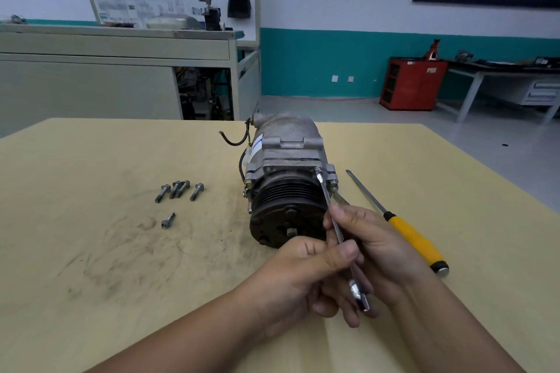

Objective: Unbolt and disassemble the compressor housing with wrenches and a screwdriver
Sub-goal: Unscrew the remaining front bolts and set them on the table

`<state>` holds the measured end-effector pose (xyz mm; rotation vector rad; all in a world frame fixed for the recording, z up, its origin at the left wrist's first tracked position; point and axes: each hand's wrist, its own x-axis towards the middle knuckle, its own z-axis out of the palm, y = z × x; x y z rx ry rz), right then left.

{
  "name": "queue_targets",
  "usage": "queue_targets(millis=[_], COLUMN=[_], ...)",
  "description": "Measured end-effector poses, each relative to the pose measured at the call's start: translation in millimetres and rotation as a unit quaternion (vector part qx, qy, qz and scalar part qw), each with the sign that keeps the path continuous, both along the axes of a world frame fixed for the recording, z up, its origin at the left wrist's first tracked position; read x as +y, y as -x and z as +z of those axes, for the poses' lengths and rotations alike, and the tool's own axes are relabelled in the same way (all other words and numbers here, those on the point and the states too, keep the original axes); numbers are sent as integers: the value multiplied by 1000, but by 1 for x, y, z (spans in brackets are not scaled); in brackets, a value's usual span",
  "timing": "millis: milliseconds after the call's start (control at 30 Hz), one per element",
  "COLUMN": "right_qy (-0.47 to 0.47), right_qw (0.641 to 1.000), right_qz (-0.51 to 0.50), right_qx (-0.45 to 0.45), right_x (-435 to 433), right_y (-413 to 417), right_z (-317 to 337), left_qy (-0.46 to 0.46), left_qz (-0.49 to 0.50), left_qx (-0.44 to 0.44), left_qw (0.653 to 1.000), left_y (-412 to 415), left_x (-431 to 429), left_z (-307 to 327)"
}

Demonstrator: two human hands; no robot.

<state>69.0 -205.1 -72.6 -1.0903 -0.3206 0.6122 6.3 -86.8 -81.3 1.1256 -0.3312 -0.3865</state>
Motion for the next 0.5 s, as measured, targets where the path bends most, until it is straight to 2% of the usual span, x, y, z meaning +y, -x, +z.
queue_targets(millis=[233,367,500], right_qy=[23,-23,-48], right_qw=[999,999,997], right_qz=[-32,25,26], right_qx=[-29,-1,49], right_x=[8,7,12], right_y=[8,13,15], right_z=[0,0,-2], left_qy=[35,48,41], left_qz=[-63,-86,-85], left_qx=[-3,3,16], left_qw=[997,995,995], left_y=[1,2,2], left_x=[15,21,22], left_z=[2,2,1])
